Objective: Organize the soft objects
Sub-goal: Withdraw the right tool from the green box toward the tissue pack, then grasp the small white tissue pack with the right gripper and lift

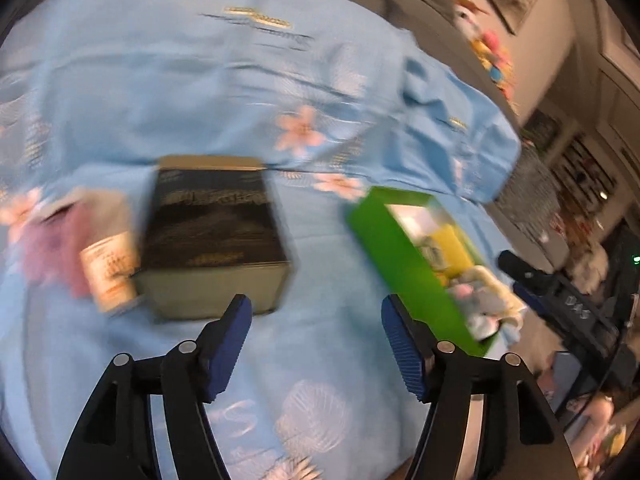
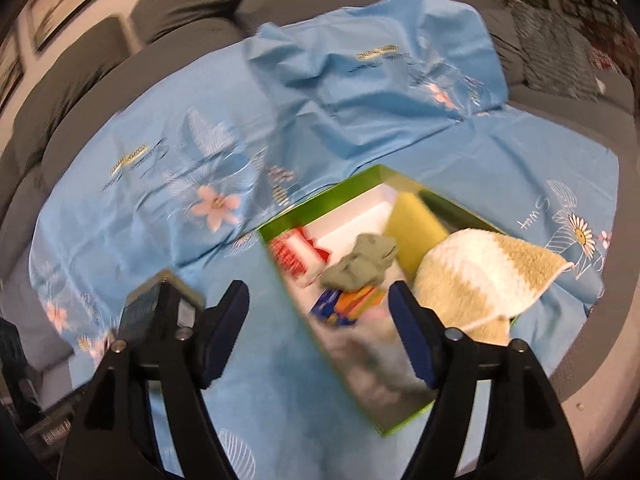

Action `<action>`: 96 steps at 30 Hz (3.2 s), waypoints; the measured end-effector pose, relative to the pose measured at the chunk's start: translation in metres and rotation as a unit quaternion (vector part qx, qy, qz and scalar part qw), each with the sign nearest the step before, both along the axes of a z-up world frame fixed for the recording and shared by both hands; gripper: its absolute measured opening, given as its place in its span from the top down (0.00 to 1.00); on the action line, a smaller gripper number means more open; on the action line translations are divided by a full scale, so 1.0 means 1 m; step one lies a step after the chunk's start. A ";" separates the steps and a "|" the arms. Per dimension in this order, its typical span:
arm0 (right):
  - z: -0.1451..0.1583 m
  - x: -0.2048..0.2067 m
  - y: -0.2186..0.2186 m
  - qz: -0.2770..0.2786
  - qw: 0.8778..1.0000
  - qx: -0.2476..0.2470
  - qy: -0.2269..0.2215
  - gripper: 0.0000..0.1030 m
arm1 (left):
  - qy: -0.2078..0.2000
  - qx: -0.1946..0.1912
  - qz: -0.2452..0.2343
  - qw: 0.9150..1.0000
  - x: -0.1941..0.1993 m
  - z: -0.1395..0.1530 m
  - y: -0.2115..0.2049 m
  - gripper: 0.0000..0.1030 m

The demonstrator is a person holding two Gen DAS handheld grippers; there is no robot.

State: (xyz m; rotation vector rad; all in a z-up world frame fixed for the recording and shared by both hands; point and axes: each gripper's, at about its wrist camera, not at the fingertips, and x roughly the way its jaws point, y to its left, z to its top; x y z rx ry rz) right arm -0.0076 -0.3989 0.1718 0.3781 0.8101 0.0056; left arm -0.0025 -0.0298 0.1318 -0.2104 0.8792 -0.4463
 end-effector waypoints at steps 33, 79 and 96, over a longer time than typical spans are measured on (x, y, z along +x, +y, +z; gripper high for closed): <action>-0.021 0.066 0.356 0.408 0.889 -0.089 0.185 0.43 | 0.089 -0.128 0.289 0.945 -0.053 -0.111 0.186 0.24; -0.044 0.075 0.362 0.502 0.826 -0.094 0.240 0.60 | 0.087 -0.168 0.311 0.931 -0.057 -0.113 0.199 0.23; -0.076 0.012 0.198 0.327 0.913 -0.064 0.236 0.52 | 0.089 -0.119 0.238 0.960 -0.055 -0.102 0.166 0.23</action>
